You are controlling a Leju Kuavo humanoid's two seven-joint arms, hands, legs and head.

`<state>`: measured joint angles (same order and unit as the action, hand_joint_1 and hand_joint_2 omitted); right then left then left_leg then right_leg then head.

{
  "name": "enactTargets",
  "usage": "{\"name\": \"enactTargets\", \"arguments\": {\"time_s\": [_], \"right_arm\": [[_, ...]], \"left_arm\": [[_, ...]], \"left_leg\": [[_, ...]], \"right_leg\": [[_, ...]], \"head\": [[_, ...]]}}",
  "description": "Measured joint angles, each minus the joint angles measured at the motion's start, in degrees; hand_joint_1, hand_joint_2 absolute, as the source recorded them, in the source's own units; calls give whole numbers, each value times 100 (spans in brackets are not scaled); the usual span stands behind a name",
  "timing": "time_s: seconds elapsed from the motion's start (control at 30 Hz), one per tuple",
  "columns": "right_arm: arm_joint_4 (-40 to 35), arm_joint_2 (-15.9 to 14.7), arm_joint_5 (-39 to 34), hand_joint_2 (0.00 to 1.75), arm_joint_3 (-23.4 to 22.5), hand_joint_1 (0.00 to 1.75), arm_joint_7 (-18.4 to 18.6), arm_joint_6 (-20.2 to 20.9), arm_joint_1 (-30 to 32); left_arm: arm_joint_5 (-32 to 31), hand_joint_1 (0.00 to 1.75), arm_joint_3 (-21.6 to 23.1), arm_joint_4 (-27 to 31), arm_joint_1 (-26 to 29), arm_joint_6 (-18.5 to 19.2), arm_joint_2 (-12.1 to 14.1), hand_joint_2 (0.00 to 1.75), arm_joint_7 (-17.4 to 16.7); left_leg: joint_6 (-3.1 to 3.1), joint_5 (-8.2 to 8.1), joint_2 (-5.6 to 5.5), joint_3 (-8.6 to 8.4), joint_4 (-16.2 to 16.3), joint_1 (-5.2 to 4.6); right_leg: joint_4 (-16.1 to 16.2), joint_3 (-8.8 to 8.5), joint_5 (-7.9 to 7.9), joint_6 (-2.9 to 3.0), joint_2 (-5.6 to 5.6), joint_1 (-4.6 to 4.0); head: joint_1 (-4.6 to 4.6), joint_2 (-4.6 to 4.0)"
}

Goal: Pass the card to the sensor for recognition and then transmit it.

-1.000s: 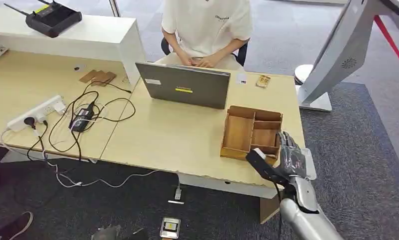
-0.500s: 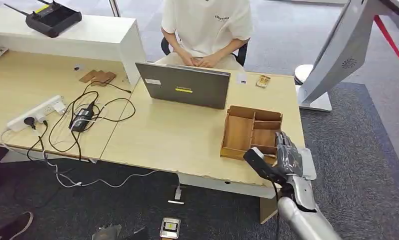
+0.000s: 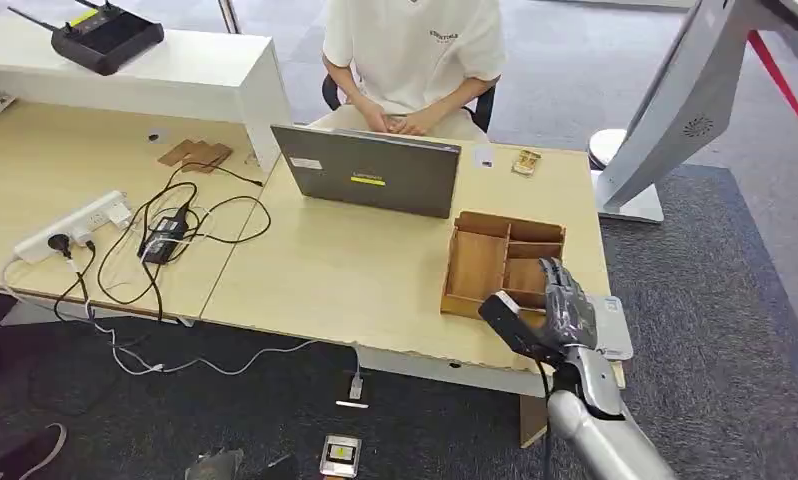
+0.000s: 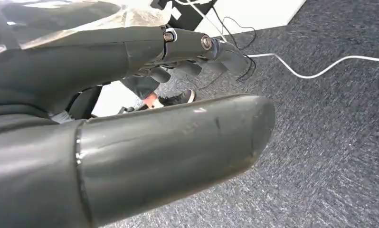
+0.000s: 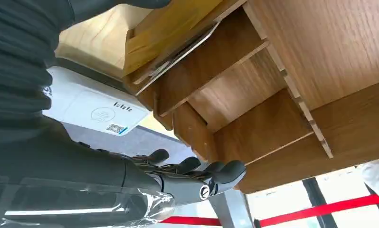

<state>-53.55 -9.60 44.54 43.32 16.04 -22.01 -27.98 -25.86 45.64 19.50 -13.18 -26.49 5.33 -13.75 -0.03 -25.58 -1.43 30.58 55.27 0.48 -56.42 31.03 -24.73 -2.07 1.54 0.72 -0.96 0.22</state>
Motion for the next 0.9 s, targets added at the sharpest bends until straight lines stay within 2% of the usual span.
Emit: {"name": "enactTargets", "arguments": {"time_s": [0.17,0.2,0.23,0.77,0.9], "right_arm": [[42,2,-68,175,13,2,0,4,-19],[57,0,-92,175,15,162,0,4,-23],[61,0,-125,175,15,175,-2,7,-23],[138,-13,-339,175,17,175,-77,24,-55],[142,-13,-365,175,17,161,-79,9,-67]], "left_arm": [[2,0,0,0,0,-2,0,0,0],[4,0,0,0,0,-2,0,0,0],[4,0,0,0,1,-2,0,0,0],[-15,0,0,0,-5,17,0,0,0],[-17,0,0,0,-18,17,-2,0,-2]], "left_leg": [[0,0,0,0,0,0],[0,0,0,0,0,0],[0,0,0,0,0,0],[0,0,0,-1,0,0],[0,0,0,-1,0,0]], "right_leg": [[-1,0,0,0,0,0],[-1,0,0,0,0,0],[-1,0,0,0,0,0],[0,0,0,0,0,0],[0,0,0,0,0,0]], "head": [[0,0],[0,0],[-2,0],[0,0],[0,0]]}}
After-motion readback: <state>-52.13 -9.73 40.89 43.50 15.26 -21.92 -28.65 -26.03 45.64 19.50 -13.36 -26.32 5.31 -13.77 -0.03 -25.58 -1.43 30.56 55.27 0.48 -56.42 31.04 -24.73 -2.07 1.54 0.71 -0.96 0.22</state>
